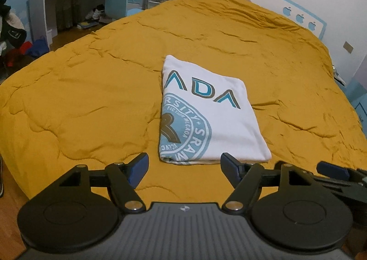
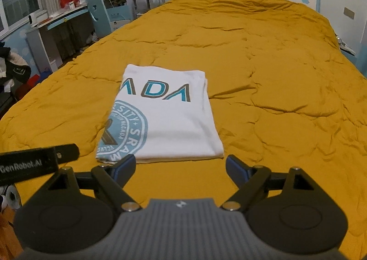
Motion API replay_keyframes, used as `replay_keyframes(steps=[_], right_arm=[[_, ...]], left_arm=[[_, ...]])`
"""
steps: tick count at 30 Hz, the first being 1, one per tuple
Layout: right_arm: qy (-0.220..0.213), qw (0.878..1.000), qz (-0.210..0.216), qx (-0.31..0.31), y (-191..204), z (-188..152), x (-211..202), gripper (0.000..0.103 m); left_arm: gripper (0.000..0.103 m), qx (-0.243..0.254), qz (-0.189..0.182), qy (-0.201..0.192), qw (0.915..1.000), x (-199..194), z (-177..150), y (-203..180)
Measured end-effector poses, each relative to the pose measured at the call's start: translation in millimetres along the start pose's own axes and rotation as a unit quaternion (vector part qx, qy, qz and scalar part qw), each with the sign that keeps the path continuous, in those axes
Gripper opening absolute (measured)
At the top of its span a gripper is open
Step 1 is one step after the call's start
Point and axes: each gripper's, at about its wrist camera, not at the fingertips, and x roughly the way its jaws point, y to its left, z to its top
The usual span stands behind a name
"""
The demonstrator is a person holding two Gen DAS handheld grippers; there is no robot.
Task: Fold small clothes
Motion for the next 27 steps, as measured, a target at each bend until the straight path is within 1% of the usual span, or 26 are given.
replay_keyframes(steps=[7,12,18,27], right_arm=[[0.000,1.000,-0.004,-0.004,0.4,2.8,-4.3,0.081],[0.001,1.000,-0.006,-0.005,1.6,1.0,-4.7,0.081],[0.001,1.000,-0.008,-0.001,1.8,1.4,-1.5,0.081],[0.002,1.000,-0.006,0.003,1.2,-1.5,-1.1,0.081]], left_arm=[[0.086,0.001,0.011,0.015,0.9998,0.1,-3.0,-3.3],[0.085,0.002,0.020,0.011,0.9997,0.0,-5.3,-4.4],[0.085,-0.016,0.018,0.014,0.9996,2.9,-9.2,-1.9],[0.084,-0.021,0.015,0.023,0.9994,3.9,-9.5,0.4]])
